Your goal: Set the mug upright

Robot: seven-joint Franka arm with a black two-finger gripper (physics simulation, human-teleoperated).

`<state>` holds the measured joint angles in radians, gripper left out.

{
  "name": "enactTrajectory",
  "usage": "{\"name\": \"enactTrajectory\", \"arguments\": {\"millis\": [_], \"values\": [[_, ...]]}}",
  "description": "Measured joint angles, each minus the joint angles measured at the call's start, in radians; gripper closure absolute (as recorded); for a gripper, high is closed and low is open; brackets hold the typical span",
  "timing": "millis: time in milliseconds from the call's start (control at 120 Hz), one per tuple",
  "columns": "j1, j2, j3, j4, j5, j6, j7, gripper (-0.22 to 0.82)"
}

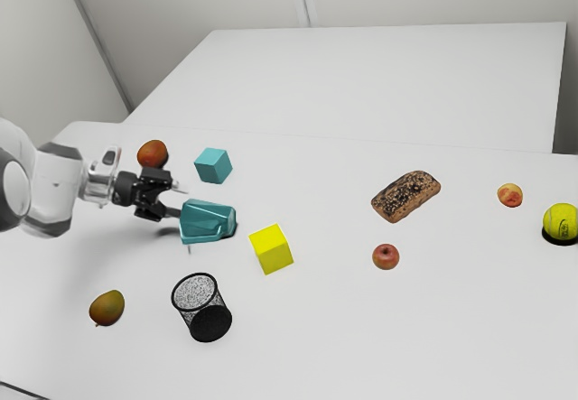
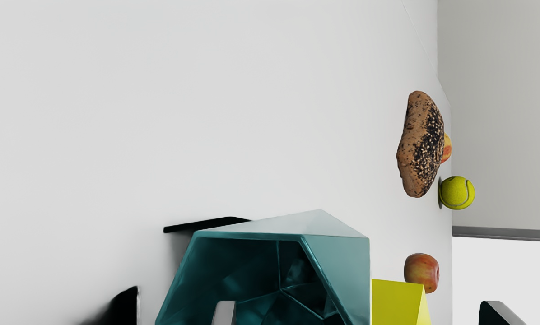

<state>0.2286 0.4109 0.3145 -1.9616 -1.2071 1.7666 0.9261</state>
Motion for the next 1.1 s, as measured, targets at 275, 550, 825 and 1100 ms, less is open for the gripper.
{"name": "enactTrajectory", "arguments": {"millis": [275, 550, 825, 1100], "values": [[-0.022, 0.029, -0.003, -0.028, -0.071, 0.003, 0.138, 0.02], [-0.039, 0.040, -0.011, -0.034, -0.119, 0.002, 0.224, 0.21], [-0.048, 0.032, -0.011, -0.037, -0.132, -0.002, 0.265, 0.63], [-0.058, -0.054, -0.011, -0.030, -0.161, -0.046, 0.291, 0.74]]}}
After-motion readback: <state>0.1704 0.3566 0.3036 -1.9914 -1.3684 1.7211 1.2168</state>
